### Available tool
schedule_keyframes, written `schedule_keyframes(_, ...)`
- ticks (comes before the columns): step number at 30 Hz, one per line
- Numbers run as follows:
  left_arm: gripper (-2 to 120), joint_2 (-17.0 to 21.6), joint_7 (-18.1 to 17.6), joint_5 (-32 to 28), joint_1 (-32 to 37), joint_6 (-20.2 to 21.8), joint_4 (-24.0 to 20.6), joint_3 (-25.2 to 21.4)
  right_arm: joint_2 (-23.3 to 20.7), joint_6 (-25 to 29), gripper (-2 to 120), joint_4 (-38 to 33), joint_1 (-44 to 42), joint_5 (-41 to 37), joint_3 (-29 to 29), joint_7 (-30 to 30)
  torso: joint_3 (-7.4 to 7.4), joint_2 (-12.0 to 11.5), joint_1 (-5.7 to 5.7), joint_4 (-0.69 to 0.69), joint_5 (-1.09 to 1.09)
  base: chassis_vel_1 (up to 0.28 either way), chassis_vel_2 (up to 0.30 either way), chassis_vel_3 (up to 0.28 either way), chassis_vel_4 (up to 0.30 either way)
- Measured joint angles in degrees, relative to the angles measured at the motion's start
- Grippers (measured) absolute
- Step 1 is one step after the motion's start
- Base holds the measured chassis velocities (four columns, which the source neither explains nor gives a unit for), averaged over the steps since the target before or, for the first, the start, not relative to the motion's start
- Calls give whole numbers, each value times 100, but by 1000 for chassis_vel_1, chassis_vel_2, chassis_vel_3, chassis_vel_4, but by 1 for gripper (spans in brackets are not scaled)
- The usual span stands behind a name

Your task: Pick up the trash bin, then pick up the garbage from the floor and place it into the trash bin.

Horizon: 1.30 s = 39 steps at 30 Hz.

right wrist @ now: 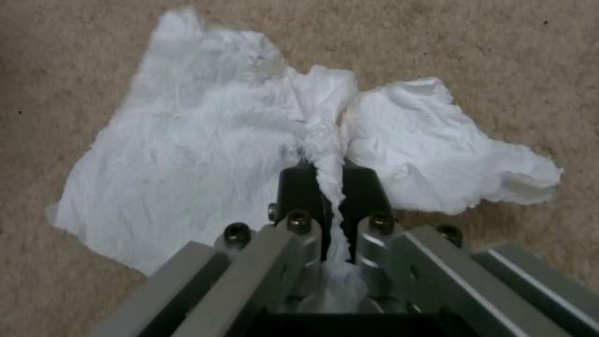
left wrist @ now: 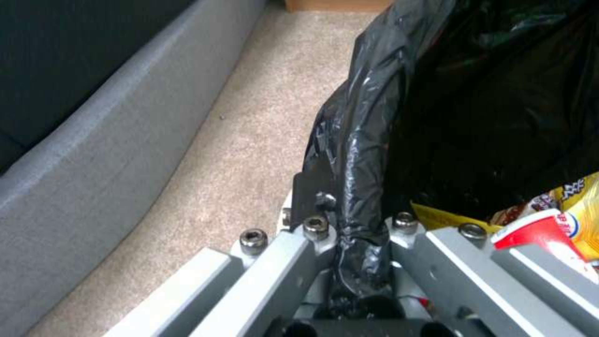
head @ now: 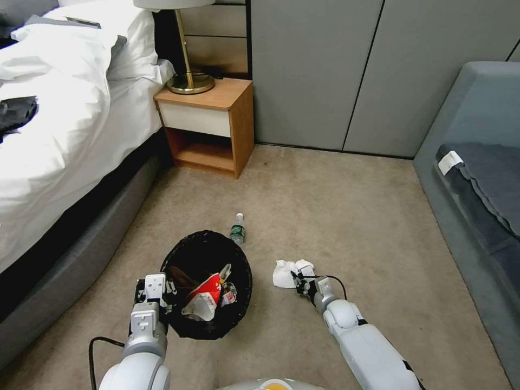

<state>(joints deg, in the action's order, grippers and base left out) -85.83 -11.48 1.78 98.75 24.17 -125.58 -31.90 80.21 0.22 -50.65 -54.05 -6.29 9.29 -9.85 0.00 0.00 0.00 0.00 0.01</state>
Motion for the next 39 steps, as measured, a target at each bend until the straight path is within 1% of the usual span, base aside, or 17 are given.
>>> schedule_keyframes(8,0,5,-1,-3,17,1,-8,0,-130,53,0,-157,-66,-22,2,4,0,0,0,-2,-2,0,0,0,0)
schedule_keyframes(17,0,3,-1,14,39,0,-14,19,-112,107,0,-310,-123,-27,-24,4,0,0,0,0,-1,0,0,0,0)
schedule_keyframes(19,0,9,-1,15,50,0,-25,17,-126,133,0,-442,-159,-34,-54,4,0,0,0,0,0,0,0,0,0)
schedule_keyframes(21,0,19,-1,15,52,0,-39,14,-180,143,0,-739,-216,-68,-90,4,0,0,0,-1,-1,0,0,0,0)
schedule_keyframes(22,0,19,-1,15,52,0,-39,14,-180,143,0,-739,-216,-68,-90,4,0,0,0,-1,-1,0,0,0,0)
schedule_keyframes(25,0,27,-1,2,54,7,-43,20,-304,177,0,-1465,-339,-205,-144,4,0,-1,0,0,-1,0,0,0,0)
schedule_keyframes(26,0,27,-1,2,54,7,-43,20,-304,177,0,-1465,-339,-205,-144,4,0,-1,0,0,-1,0,0,0,0)
schedule_keyframes(29,0,32,-1,1,48,13,-43,46,-461,268,0,-2658,-539,-371,-165,-3,0,0,0,1,-1,0,0,0,0)
schedule_keyframes(30,0,32,-1,1,48,13,-43,46,-461,268,0,-2658,-539,-371,-165,-3,0,0,0,1,-1,0,0,0,0)
schedule_keyframes(31,0,34,-1,1,47,13,-44,49,-507,275,0,-3035,-617,-356,-155,-37,0,0,0,0,-1,0,0,0,0)
schedule_keyframes(33,0,40,-1,-1,53,14,-42,50,-599,517,0,-3785,-748,-153,-111,-113,0,0,0,0,-2,0,0,0,0)
schedule_keyframes(34,0,43,0,-2,61,13,-41,51,-626,616,0,-4044,-787,-73,-99,-140,0,0,0,1,-1,0,0,0,0)
schedule_keyframes(35,0,43,0,-2,61,13,-41,51,-626,616,0,-4044,-787,-73,-99,-140,0,0,0,1,-1,0,0,0,0)
schedule_keyframes(36,0,46,1,-2,78,11,-40,50,-665,745,0,-4417,-852,-20,-99,-193,1,0,0,-2,-1,0,0,0,0)
schedule_keyframes(37,0,47,2,-3,88,11,-38,50,-685,857,0,-4701,-890,-21,-102,-273,0,0,0,1,-2,0,0,0,0)
schedule_keyframes(38,0,47,3,-4,93,10,-38,50,-701,973,0,-4938,-925,-57,-100,-441,0,0,0,0,-2,0,0,0,0)
schedule_keyframes(39,0,47,3,-4,93,10,-38,50,-701,973,0,-4938,-925,-57,-100,-441,0,0,0,0,-2,0,0,0,0)
